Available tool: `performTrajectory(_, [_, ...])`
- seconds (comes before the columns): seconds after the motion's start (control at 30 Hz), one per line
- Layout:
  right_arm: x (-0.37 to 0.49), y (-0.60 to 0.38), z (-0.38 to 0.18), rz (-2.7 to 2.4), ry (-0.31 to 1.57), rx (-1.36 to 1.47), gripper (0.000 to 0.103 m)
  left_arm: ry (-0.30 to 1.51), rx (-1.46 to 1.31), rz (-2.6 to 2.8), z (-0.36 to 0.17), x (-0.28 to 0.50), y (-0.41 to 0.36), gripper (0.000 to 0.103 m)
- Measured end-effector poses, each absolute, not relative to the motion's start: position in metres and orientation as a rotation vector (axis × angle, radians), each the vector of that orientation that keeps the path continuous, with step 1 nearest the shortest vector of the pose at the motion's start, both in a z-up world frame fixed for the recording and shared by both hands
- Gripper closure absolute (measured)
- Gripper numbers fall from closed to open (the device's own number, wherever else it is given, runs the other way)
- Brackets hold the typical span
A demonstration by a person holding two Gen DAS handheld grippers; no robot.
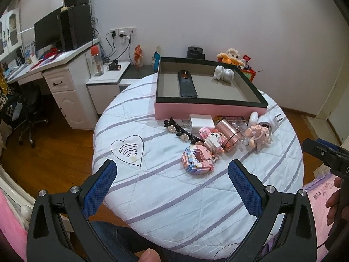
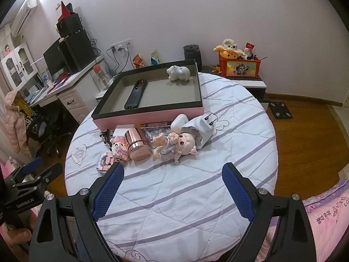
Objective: Organize rigid objects
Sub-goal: 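Open both grippers and withdraw them from the tray, then grasp the pink-white block figure with the left gripper while the right grasps the doll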
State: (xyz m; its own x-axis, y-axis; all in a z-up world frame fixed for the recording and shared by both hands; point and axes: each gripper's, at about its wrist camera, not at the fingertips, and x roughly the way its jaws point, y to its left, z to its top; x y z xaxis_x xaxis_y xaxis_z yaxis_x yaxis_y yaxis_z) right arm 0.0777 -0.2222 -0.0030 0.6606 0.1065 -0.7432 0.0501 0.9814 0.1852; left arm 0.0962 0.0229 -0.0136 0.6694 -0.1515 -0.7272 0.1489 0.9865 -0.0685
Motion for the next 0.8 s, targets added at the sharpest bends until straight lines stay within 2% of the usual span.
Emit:
performTrajectory(0.37, [0.085,-0.222,-0.009,0.035,0.87,0.188,0.01,0.847,0.016,-0.19,-0.024,0.1,0.013,0.0])
performTrajectory(0.8, [0.116,-0.22,-0.043,0.053,0.955,0.16,0.01,0.956,0.027,-0.204,-0.074,0.132,-0.015,0.0])
